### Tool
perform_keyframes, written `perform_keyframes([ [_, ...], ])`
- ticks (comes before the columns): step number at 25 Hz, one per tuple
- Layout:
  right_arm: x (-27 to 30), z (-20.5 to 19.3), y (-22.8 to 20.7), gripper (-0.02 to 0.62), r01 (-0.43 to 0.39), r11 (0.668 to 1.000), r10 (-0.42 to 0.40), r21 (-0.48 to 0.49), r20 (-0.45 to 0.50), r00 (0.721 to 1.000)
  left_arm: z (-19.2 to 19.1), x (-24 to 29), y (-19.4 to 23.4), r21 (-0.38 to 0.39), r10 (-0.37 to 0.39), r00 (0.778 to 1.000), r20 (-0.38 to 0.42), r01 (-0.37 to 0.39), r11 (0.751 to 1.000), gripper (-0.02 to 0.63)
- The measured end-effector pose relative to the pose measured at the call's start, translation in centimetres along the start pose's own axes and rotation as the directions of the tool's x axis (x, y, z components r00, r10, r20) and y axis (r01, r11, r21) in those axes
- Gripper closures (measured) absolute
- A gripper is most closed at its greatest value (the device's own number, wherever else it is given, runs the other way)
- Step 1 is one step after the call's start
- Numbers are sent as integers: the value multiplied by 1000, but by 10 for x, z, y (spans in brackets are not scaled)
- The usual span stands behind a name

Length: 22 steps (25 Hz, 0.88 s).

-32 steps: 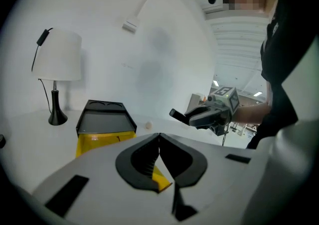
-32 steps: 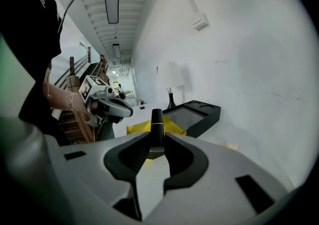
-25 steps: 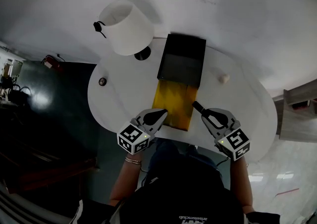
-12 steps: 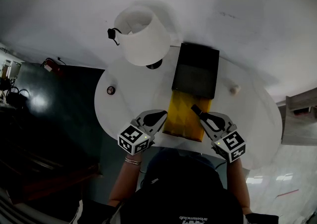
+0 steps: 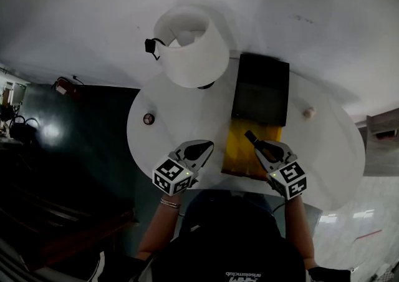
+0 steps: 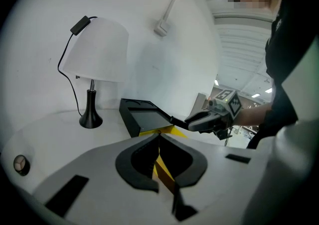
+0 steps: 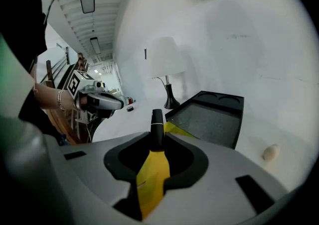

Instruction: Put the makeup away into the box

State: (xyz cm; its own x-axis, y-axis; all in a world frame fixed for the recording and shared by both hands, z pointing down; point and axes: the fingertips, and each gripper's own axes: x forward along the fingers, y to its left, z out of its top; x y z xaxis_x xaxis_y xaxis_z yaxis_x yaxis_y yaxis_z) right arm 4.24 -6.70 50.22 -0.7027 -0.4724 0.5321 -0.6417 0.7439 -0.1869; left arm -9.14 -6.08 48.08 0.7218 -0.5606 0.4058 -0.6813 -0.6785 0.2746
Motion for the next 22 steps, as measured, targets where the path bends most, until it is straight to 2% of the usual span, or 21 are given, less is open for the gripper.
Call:
perform_keyframes([
  [7, 24, -11, -3, 491, 46, 998, -44, 53, -47, 998, -12, 0, 21, -53, -35, 999, -28, 33, 998, 588],
  [11, 40, -17, -8, 491, 80, 994, -74, 78, -76, 994, -17, 0, 32, -58, -45, 997, -56, 41, 997, 588],
  [16, 55, -29, -18, 491, 111, 991, -101, 81, -121, 987, -28, 8, 43, -74, -56, 996, -71, 50, 996, 588],
  [22, 78, -39, -16, 491, 111, 992, -99, 67, -166, 981, -42, 8, 56, -98, -56, 994, -95, 47, 994, 588],
])
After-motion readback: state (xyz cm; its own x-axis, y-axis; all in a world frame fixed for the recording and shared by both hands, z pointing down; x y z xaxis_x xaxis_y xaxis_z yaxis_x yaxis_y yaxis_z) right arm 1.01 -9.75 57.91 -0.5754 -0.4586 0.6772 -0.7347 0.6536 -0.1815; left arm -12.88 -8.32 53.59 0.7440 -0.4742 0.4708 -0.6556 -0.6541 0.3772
